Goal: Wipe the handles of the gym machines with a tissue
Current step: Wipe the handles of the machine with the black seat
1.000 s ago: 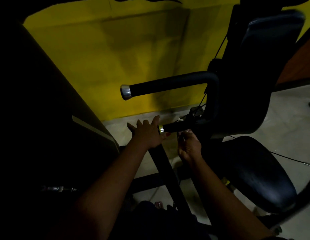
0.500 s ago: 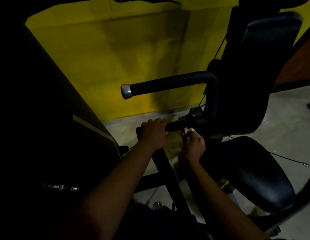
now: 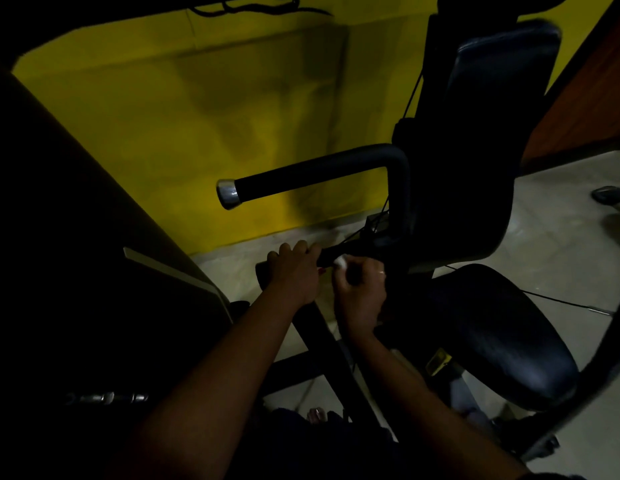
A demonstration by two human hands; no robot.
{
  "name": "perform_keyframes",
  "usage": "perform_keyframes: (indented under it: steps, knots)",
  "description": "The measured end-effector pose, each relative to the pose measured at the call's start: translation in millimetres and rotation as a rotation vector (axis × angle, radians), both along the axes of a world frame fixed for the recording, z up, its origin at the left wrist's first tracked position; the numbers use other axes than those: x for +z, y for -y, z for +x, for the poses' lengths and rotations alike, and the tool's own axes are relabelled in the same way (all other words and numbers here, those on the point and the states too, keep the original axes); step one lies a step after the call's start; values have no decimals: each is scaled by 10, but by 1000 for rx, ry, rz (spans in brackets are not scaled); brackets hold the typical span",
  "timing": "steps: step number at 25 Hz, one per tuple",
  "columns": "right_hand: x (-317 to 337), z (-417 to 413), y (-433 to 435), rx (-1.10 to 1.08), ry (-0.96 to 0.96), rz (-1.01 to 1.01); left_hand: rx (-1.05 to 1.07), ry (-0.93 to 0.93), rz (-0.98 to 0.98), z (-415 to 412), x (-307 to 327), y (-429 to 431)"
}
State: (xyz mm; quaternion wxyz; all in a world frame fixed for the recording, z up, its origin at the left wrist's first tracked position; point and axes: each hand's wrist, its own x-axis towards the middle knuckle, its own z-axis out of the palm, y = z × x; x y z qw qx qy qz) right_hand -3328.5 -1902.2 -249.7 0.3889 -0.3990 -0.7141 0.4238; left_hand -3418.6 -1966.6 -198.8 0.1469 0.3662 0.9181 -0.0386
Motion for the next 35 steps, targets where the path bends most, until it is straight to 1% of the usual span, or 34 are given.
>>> perform_keyframes:
  steps: [1,2,3,4,5,6,7,8,9,12,13,14,15,16,18,19,20,21,22,24,25,28,29,32,34,35]
  knots:
    - [-20,16,32,93,21,49,3,-1,3,-8,-4,4]
    - [-20,25,-10,141,38,84,3,0,8,-11,-11,8]
    - [-1,24,-93,136,38,116,2,2,13,-13,-15,17]
    - [37,28,-197,74,26,132,-2,6,15,-16,-18,22]
    - [79,31,-324,-33,3,109,-5,11,14,-19,-19,25]
    - [138,33,-432,-155,-16,48,-5,14,13,-25,-16,22]
    - [170,27,-485,-229,-17,-10,-4,14,10,-31,-15,20]
    - [171,25,-476,-223,-4,-21,-4,14,3,-36,-8,15]
    - [144,38,-436,-155,18,32,-7,18,-5,-40,2,8]
    - [0,160,-340,255,70,319,-11,53,-27,-76,41,-34]
    - [-25,184,-402,354,89,372,-18,57,-30,-98,51,-54]
    - [-1,191,-469,389,114,398,-30,52,-31,-120,56,-72]
    - [25,183,-532,359,128,414,-45,46,-33,-139,57,-86]
    - [57,172,-572,278,128,417,-59,39,-35,-154,60,-96]
    - [114,142,-617,46,123,310,-74,29,-36,-171,50,-111]
    - [121,118,-611,-3,131,260,-73,30,-40,-175,41,-113]
    - [111,100,-595,24,148,251,-71,32,-49,-182,29,-118]
    - [78,91,-554,111,163,276,-69,32,-58,-189,17,-125]
    - [47,99,-478,204,177,330,-64,30,-65,-197,9,-132]
    - [-35,111,-359,288,171,482,-56,26,-72,-204,-3,-148]
    - [-69,115,-327,286,156,497,-55,25,-74,-205,-7,-152]
    - [-16,112,-301,254,68,396,-65,27,-79,-212,7,-158]
    - [-14,106,-348,254,59,416,-73,27,-78,-221,5,-159]
    - [45,157,-510,332,195,604,-93,82,-83,-281,-44,-151]
    - [115,199,-658,259,249,525,-80,179,-72,-342,-105,-129]
    - [161,214,-737,174,250,509,-72,220,-63,-373,-134,-121]
